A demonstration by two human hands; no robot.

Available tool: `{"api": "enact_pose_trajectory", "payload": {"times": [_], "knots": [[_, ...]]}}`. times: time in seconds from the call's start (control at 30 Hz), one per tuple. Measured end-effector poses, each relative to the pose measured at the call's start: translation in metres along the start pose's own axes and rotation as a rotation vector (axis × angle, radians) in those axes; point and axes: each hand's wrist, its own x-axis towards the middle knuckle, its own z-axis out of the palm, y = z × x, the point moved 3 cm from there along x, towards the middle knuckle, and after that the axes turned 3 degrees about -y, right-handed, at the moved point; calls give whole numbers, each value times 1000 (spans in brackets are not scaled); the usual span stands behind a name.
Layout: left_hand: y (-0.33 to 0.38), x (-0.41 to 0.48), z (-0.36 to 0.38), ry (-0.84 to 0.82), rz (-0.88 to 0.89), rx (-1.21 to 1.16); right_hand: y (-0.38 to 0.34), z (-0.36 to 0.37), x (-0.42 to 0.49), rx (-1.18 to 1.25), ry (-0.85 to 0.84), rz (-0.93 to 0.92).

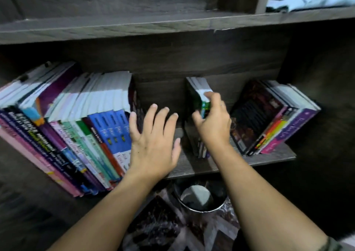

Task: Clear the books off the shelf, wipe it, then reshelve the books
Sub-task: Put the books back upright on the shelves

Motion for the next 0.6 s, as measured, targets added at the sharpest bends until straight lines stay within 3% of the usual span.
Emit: {"api": "enact_pose_trajectory", "payload": {"times": [0.07,0.23,0.3,0.43,0.6], "knots": [[15,-1,27,-91,67,-73,16,-23,13,-17,58,19],[44,-23,114,-613,138,-218,49,-56,32,-36,125,65],[45,-31,139,-726,118,-242,61,-61,33,-42,120,85],[47,-29,158,-752,20,-301,75,-67,38,-136,83,82],[56,-28,163,-737,-50,-268,84,-77,47,-610,177,85]]}}
